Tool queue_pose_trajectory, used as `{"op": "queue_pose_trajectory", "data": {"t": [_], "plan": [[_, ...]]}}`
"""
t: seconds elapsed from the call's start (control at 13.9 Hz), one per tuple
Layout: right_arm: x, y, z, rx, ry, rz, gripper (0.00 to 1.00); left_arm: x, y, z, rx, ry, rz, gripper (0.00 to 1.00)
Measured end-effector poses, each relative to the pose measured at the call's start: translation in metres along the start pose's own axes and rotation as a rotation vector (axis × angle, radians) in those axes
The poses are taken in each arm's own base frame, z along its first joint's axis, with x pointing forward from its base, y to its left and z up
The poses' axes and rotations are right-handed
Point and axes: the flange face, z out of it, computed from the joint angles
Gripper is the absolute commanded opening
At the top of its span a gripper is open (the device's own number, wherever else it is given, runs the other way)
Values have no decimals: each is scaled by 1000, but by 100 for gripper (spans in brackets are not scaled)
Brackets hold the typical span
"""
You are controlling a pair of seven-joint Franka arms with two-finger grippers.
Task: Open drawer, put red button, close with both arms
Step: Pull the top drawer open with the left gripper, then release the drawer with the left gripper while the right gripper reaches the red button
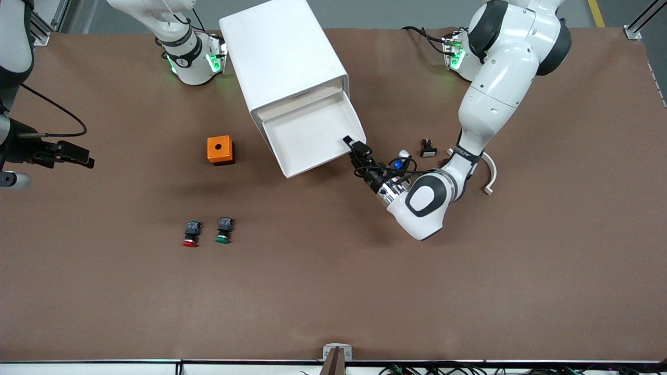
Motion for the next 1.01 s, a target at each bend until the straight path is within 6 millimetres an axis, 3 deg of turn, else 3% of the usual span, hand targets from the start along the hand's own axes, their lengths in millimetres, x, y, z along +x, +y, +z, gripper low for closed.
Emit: {"op": "queue_pose_trajectory", "data": {"t": [0.22, 0.43, 0.72, 1.01], "plan": [[7, -2, 12, 5, 17, 3, 100, -7, -14, -27, -32, -30, 294, 99], [22, -21, 37, 2, 30, 21, 100, -14, -29, -64, -111, -39, 550, 99], [41, -58, 83, -6, 55, 45, 100, -10, -39, -106, -245, 53, 899, 99], [48, -76, 137, -11, 75, 59, 100, -11, -51, -137, -431, 270, 1150, 99]]}}
